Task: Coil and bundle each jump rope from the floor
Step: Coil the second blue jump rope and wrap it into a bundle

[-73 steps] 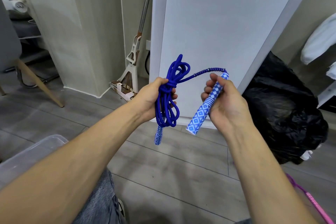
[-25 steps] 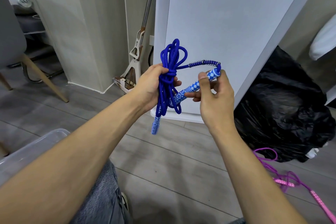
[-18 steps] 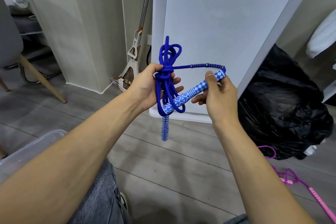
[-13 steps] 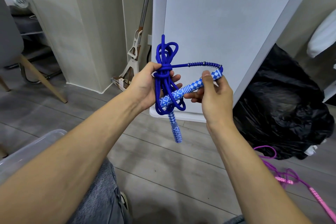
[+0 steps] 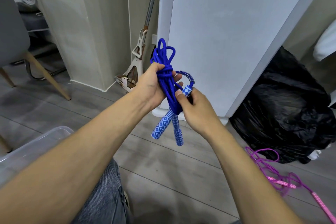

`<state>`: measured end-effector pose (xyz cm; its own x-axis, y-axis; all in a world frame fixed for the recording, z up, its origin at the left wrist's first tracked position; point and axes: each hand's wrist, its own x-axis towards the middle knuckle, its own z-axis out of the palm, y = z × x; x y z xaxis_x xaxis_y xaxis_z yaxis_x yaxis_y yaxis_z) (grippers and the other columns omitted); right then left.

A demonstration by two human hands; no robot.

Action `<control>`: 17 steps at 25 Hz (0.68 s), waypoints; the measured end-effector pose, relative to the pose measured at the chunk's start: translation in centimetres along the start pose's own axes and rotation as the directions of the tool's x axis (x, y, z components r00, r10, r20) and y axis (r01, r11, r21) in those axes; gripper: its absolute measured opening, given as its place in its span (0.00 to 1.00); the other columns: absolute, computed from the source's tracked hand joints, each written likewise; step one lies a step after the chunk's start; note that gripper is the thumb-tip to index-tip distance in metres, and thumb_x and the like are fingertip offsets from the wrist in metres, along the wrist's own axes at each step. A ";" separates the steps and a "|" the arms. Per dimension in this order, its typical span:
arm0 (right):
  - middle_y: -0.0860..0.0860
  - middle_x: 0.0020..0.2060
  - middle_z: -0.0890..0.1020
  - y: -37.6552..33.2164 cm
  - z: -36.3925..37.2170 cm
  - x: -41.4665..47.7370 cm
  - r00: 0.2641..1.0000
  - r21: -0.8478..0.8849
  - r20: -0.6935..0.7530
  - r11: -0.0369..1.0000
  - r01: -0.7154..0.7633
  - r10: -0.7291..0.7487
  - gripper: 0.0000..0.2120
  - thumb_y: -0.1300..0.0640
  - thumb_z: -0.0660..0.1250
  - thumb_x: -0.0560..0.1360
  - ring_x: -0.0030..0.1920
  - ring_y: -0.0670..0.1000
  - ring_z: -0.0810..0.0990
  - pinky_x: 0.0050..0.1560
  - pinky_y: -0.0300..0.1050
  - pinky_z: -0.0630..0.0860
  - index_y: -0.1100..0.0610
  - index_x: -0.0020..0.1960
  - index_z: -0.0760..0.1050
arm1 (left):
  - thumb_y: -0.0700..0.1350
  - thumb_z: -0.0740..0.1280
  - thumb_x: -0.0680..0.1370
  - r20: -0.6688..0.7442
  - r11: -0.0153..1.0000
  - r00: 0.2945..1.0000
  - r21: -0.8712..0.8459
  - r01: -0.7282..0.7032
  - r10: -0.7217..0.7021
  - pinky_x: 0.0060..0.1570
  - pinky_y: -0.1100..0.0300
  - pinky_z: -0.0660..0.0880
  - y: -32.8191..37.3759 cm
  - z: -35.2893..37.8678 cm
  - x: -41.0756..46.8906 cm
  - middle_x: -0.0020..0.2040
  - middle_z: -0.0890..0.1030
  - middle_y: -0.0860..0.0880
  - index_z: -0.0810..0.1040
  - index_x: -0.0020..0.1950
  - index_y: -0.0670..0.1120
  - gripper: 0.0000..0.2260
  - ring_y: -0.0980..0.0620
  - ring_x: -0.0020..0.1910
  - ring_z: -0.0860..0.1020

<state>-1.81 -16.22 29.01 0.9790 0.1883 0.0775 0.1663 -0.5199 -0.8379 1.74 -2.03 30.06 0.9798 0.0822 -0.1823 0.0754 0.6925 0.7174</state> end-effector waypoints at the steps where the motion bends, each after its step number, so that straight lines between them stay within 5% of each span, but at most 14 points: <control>1: 0.50 0.43 0.79 -0.2 -0.1 -0.1 0.999 0.021 0.024 0.999 -0.047 0.047 0.11 0.46 0.64 0.80 0.42 0.50 0.78 0.43 0.46 0.73 0.53 0.53 0.71 | 0.42 0.58 0.80 -0.011 1.000 1.000 -0.003 0.001 -0.001 0.52 0.44 0.81 0.1 -0.1 0.1 0.40 0.78 0.43 0.74 0.53 0.38 0.09 0.43 0.44 0.83; 6: 0.48 0.60 0.75 1.1 0.6 -0.7 0.950 0.120 0.206 0.957 -0.264 0.236 0.40 0.41 0.76 0.69 0.56 0.47 0.77 0.50 0.42 0.73 0.48 0.73 0.60 | 0.44 0.60 0.80 -0.115 0.996 0.993 -0.091 0.000 -0.011 0.43 0.51 0.82 0.7 -0.5 0.4 0.41 0.77 0.44 0.72 0.55 0.40 0.09 0.45 0.41 0.83; 9: 0.53 0.49 0.84 1.7 3.0 -0.4 0.951 0.225 0.182 0.931 -0.288 0.250 0.23 0.44 0.72 0.74 0.50 0.51 0.81 0.43 0.38 0.73 0.53 0.64 0.72 | 0.44 0.61 0.80 -0.165 0.994 0.986 -0.111 -0.023 0.004 0.53 0.43 0.80 0.2 -0.1 0.2 0.47 0.76 0.41 0.72 0.55 0.42 0.07 0.41 0.42 0.81; 12: 0.51 0.41 0.81 2.2 4.3 0.2 0.971 0.273 0.085 0.932 -0.238 0.224 0.06 0.54 0.68 0.78 0.44 0.55 0.79 0.40 0.42 0.71 0.55 0.52 0.76 | 0.46 0.59 0.81 -0.190 0.989 0.982 -0.143 -0.044 0.016 0.56 0.40 0.77 0.1 0.0 0.3 0.48 0.75 0.37 0.71 0.53 0.42 0.08 0.38 0.47 0.78; 15: 0.45 0.44 0.78 2.6 4.6 0.2 0.981 0.286 0.140 0.943 -0.168 0.133 0.16 0.53 0.73 0.74 0.42 0.48 0.76 0.42 0.42 0.73 0.49 0.58 0.72 | 0.52 0.53 0.85 -0.169 0.980 0.985 -0.199 -0.020 -0.014 0.51 0.43 0.81 0.5 -0.4 0.5 0.52 0.81 0.33 0.71 0.60 0.40 0.17 0.34 0.50 0.81; 17: 0.44 0.48 0.81 2.5 4.9 -0.1 0.973 0.261 0.219 0.956 -0.131 0.074 0.20 0.50 0.75 0.73 0.41 0.45 0.78 0.43 0.39 0.76 0.49 0.61 0.73 | 0.56 0.51 0.85 -0.177 0.982 0.984 -0.188 0.000 -0.034 0.48 0.46 0.81 0.3 0.0 0.0 0.48 0.84 0.34 0.74 0.57 0.38 0.22 0.37 0.47 0.83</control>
<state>-2.04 -13.44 24.30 0.9391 0.3272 -0.1047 -0.0002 -0.3044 -0.9526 1.79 -1.78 30.27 0.9285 0.1839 -0.3226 0.0394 0.8151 0.5780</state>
